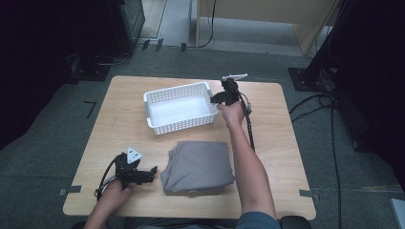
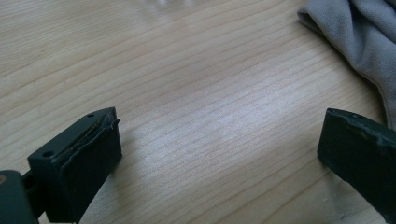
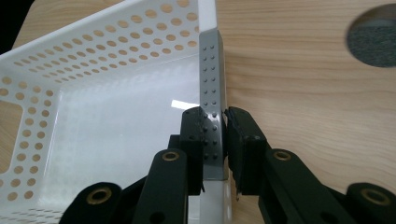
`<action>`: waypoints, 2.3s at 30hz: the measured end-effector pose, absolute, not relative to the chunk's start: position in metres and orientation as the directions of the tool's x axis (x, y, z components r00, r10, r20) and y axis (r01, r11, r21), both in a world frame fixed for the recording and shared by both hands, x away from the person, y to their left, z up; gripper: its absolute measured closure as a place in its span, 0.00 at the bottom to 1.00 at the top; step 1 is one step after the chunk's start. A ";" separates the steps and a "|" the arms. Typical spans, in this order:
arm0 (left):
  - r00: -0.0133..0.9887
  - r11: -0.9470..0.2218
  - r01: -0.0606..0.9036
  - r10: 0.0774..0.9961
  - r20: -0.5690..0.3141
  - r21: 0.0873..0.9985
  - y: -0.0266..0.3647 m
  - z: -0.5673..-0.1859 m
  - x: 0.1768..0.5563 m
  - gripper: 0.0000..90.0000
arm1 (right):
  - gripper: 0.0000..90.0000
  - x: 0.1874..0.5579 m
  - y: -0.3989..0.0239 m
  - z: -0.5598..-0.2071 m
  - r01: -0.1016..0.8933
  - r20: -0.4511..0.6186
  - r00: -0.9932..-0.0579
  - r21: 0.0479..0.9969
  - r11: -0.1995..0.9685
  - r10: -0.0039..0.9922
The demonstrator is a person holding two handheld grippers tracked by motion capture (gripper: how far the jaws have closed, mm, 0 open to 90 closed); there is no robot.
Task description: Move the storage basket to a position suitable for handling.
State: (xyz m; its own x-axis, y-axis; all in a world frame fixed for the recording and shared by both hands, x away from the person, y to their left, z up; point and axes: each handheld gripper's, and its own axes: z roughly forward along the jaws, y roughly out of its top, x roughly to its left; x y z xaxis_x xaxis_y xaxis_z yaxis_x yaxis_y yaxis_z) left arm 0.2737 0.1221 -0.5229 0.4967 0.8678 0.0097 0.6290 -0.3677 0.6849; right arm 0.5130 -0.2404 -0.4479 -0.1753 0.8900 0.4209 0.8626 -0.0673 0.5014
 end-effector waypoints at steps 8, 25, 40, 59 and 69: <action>0.497 -0.368 0.629 0.868 0.010 0.684 0.122 -0.523 0.274 0.00 | 0.85 0.490 -0.280 -0.451 0.859 0.450 -0.117 0.493 -0.137 0.886; 0.497 -0.368 0.629 0.868 0.010 0.685 0.122 -0.523 0.274 0.00 | 0.82 0.446 -0.308 -0.427 0.810 0.509 -0.193 0.565 -0.156 0.839; 0.497 -0.368 0.628 0.868 0.010 0.685 0.122 -0.523 0.274 0.00 | 0.95 0.415 -0.231 -0.448 0.839 0.556 -0.391 0.544 0.034 0.733; 0.496 -0.366 0.629 0.868 0.009 0.686 0.122 -0.523 0.274 0.00 | 0.95 0.400 -0.157 -0.470 0.830 0.534 -0.493 0.525 0.188 0.687; 0.497 -0.368 0.629 0.868 0.010 0.685 0.122 -0.523 0.274 0.00 | 0.91 0.426 -0.144 -0.474 0.828 0.530 -0.473 0.541 0.149 0.704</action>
